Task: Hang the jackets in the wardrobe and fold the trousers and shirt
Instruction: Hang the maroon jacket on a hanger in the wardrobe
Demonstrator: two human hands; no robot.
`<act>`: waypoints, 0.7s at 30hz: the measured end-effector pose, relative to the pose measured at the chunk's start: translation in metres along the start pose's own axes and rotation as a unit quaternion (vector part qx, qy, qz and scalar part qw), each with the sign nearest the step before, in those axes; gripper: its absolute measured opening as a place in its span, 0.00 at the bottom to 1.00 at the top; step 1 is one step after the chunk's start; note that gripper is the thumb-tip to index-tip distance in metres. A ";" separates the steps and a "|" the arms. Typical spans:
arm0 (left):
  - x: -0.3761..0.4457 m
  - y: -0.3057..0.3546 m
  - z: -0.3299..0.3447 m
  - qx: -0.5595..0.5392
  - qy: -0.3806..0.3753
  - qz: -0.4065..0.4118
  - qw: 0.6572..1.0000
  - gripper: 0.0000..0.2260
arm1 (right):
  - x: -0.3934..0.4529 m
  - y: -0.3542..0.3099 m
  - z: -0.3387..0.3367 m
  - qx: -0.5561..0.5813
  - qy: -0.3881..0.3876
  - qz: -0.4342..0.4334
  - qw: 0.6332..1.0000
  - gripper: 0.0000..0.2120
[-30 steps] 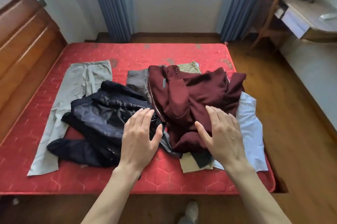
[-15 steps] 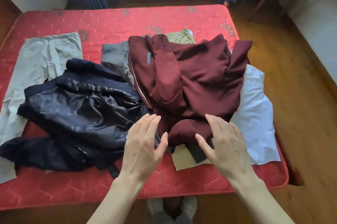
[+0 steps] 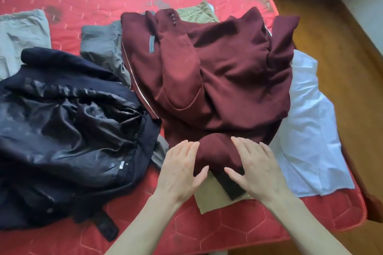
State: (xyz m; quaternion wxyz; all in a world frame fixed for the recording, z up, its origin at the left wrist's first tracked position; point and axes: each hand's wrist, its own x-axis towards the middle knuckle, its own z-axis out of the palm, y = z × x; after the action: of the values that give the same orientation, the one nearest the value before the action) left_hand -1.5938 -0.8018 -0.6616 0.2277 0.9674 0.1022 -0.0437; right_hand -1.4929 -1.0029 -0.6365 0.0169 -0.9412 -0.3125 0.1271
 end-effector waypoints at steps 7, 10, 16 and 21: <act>0.025 -0.026 0.052 -0.136 -0.144 -0.128 0.972 0.15 | 0.023 0.008 0.061 -0.004 -0.094 0.022 0.995 0.43; 0.023 -0.035 0.052 -0.152 -0.132 -0.129 0.971 0.05 | 0.023 0.010 0.073 0.003 -0.104 0.032 0.994 0.37; 0.036 -0.034 0.031 -0.158 -0.101 -0.097 0.977 0.05 | 0.024 0.013 0.061 0.029 -0.054 0.061 0.996 0.14; 0.036 -0.016 0.002 -0.131 -0.076 -0.053 0.987 0.08 | 0.011 0.018 0.012 0.112 0.023 0.107 0.988 0.04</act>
State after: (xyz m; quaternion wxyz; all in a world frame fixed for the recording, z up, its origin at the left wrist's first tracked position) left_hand -1.5619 -0.7825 -0.6751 0.3572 0.9161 0.1405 -0.1156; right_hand -1.4769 -1.0118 -0.6523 0.1154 -0.9641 -0.1933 0.1406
